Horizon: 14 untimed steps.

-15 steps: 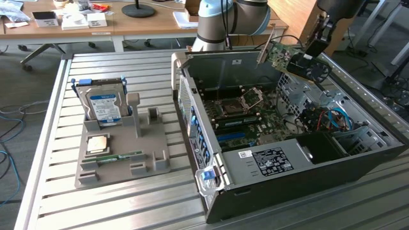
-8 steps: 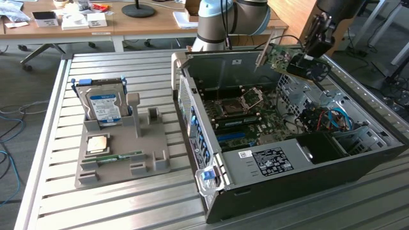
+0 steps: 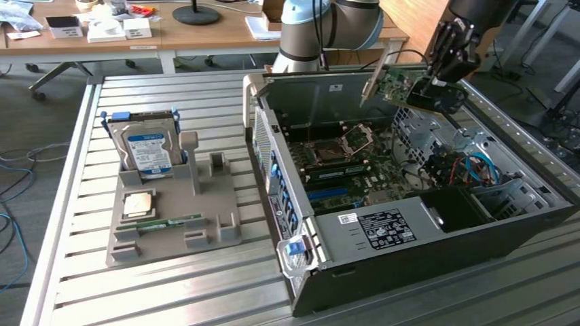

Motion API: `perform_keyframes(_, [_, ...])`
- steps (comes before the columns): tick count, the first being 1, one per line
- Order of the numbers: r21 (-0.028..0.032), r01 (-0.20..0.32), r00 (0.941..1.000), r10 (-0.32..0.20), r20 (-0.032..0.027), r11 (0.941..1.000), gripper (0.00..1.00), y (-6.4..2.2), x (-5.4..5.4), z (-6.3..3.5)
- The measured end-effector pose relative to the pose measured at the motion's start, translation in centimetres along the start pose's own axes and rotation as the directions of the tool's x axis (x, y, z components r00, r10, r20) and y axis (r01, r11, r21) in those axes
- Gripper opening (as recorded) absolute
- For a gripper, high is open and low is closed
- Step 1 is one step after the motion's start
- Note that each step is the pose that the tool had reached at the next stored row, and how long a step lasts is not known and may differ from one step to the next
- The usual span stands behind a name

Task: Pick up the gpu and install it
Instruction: 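Insert the gpu into the slot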

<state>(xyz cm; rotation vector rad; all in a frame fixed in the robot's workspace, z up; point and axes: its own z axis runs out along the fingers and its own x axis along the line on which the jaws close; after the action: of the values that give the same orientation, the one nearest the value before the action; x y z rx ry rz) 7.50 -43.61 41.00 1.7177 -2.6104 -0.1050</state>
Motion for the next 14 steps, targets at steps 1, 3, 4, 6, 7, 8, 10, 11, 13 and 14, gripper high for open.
perform_keyframes(1, [-0.0004,0.018,0.9998,-0.018,-0.0011,0.9998,0.27,0.00,0.00,0.01])
perform_keyframes(3, [-0.0014,0.054,0.9985,-0.054,-0.0034,0.9985,0.27,0.00,0.00,0.04])
perform_keyframes(4, [-0.0019,0.072,0.9974,-0.072,-0.0046,0.9974,0.27,0.00,0.00,0.05])
perform_keyframes(6, [-0.0030,0.109,0.9941,-0.109,-0.0068,0.9941,0.27,-0.01,0.00,0.08])
perform_keyframes(7, [-0.0036,0.127,0.9919,-0.127,-0.0079,0.9919,0.27,-0.01,0.00,0.09])
perform_keyframes(8, [-0.0042,0.145,0.9894,-0.145,-0.0091,0.9895,0.27,-0.01,0.00,0.11])
perform_keyframes(10, [-0.0055,0.180,0.9836,-0.180,-0.0111,0.9836,0.27,-0.01,0.00,0.13])
perform_keyframes(11, [-0.0061,0.197,0.9803,-0.197,-0.0121,0.9804,0.27,-0.01,0.00,0.15])
perform_keyframes(13, [-0.0075,0.233,0.9723,-0.233,-0.0143,0.9724,0.27,-0.01,0.01,0.17])
perform_keyframes(14, [-0.0081,0.250,0.9682,-0.250,-0.0153,0.9683,0.27,-0.01,0.00,0.18])
